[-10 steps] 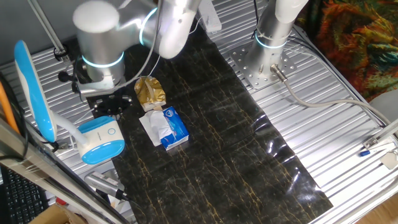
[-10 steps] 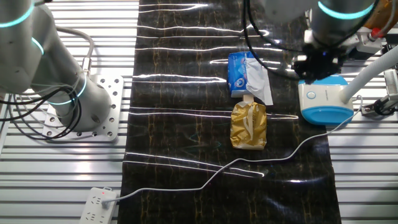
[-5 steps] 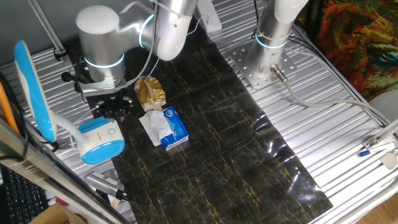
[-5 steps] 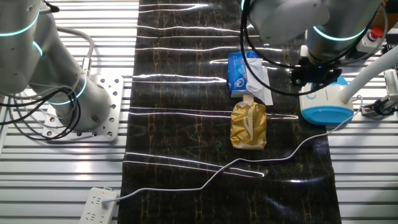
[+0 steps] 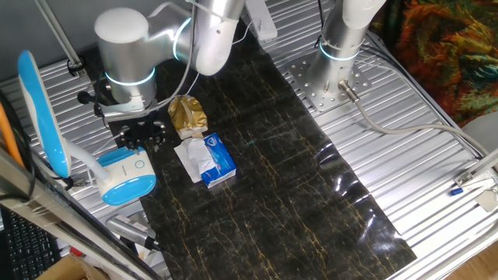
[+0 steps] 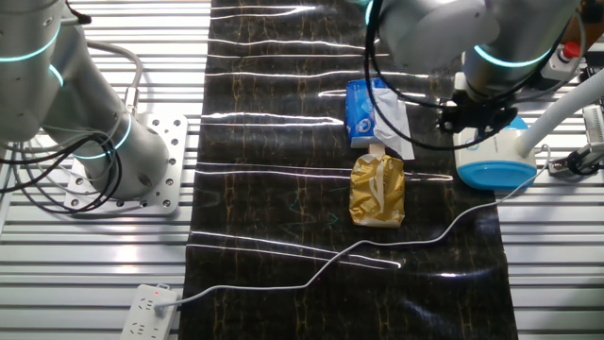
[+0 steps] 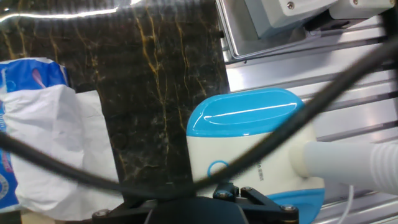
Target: Turn on the desk lamp by pressing the button
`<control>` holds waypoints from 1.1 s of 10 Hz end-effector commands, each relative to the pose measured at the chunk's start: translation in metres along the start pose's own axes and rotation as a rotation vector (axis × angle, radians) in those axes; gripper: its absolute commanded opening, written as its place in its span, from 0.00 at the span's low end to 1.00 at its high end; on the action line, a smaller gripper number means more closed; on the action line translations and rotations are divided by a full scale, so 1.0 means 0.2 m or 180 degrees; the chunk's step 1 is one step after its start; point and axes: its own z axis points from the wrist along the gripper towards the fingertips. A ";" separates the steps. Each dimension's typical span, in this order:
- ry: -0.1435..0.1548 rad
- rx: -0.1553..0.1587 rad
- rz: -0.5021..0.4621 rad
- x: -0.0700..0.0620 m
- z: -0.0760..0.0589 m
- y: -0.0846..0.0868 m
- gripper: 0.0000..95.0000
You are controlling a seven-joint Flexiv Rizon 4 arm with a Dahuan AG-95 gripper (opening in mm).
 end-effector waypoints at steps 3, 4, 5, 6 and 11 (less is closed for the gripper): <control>-0.0038 0.0000 -0.0005 -0.02 0.02 -0.01 0.40; -0.0039 -0.0014 -0.0022 -0.02 0.03 -0.01 0.40; -0.0040 -0.0027 -0.0017 -0.03 0.05 -0.01 0.40; -0.0047 -0.0031 -0.0012 -0.03 0.06 -0.01 0.40; -0.0103 -0.0036 0.0053 -0.03 0.14 0.00 0.60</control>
